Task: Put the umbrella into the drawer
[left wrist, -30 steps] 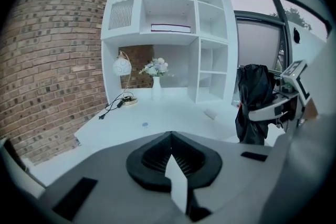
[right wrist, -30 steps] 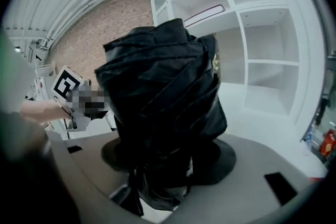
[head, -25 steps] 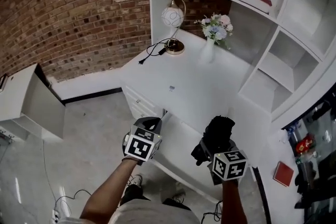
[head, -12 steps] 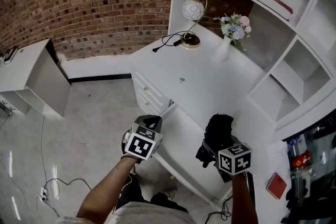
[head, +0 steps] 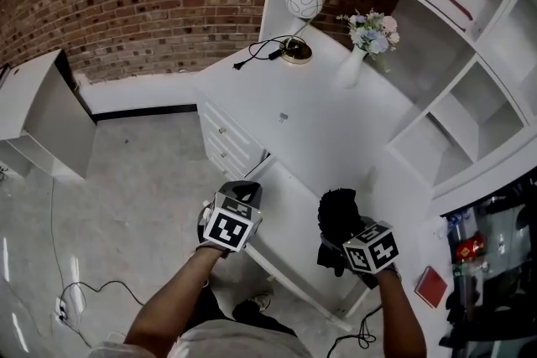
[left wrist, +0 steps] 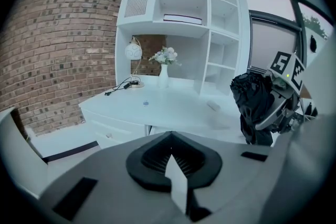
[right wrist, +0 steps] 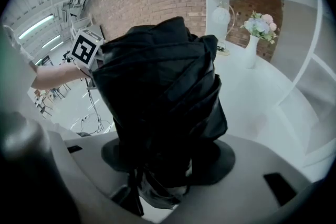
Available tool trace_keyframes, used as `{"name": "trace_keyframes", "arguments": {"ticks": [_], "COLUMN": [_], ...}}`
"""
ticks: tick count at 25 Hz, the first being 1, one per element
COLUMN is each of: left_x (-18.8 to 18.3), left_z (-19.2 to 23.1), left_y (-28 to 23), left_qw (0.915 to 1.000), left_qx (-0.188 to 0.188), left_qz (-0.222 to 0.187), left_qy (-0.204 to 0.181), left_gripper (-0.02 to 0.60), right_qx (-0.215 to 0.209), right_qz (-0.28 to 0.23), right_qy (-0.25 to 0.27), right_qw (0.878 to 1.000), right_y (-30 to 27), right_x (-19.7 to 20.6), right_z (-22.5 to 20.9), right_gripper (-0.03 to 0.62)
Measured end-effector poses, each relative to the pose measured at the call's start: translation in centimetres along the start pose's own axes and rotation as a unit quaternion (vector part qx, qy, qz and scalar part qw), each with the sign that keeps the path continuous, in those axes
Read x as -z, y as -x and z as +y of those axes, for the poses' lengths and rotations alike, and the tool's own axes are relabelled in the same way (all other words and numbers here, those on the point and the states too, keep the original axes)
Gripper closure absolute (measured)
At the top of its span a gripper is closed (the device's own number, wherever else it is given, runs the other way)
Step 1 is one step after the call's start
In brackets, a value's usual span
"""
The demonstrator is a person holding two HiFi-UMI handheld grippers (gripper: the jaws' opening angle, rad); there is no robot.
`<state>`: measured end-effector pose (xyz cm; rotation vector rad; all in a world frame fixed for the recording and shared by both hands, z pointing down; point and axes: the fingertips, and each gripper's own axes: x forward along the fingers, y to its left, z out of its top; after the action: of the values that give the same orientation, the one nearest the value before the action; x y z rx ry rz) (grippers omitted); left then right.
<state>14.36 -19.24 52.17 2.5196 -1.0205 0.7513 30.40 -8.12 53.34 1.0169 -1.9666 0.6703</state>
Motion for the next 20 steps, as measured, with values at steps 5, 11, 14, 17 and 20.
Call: {"name": "trace_keyframes", "arguments": {"ticks": [5, 11, 14, 17, 20], "left_x": [0.6, 1.2, 1.8, 2.5, 3.1], "left_z": [0.7, 1.1, 1.4, 1.7, 1.8], "left_y": [-1.0, -1.8, -2.0, -2.0, -2.0], "left_qw": [0.9999, 1.0, 0.9999, 0.9999, 0.9998], "left_qx": [0.007, 0.007, 0.007, 0.008, 0.01], "left_qz": [0.001, 0.002, 0.006, 0.01, 0.016], "left_qy": [0.007, 0.001, 0.005, 0.009, 0.011], "left_gripper": [0.588, 0.588, 0.588, 0.588, 0.588], "right_qx": [-0.025, -0.061, -0.077, -0.087, -0.096], "right_qz": [0.064, 0.145, 0.181, 0.211, 0.238], "right_qy": [0.012, 0.037, 0.047, 0.055, 0.055], "right_qw": [0.998, 0.987, 0.979, 0.972, 0.965], "right_y": [-2.3, -5.3, -7.1, -8.7, -10.3], "right_x": [1.8, 3.7, 4.3, 4.8, 5.5], "right_z": [1.0, 2.0, 2.4, 2.7, 3.0], "right_gripper": [0.345, 0.345, 0.345, 0.345, 0.345]}}
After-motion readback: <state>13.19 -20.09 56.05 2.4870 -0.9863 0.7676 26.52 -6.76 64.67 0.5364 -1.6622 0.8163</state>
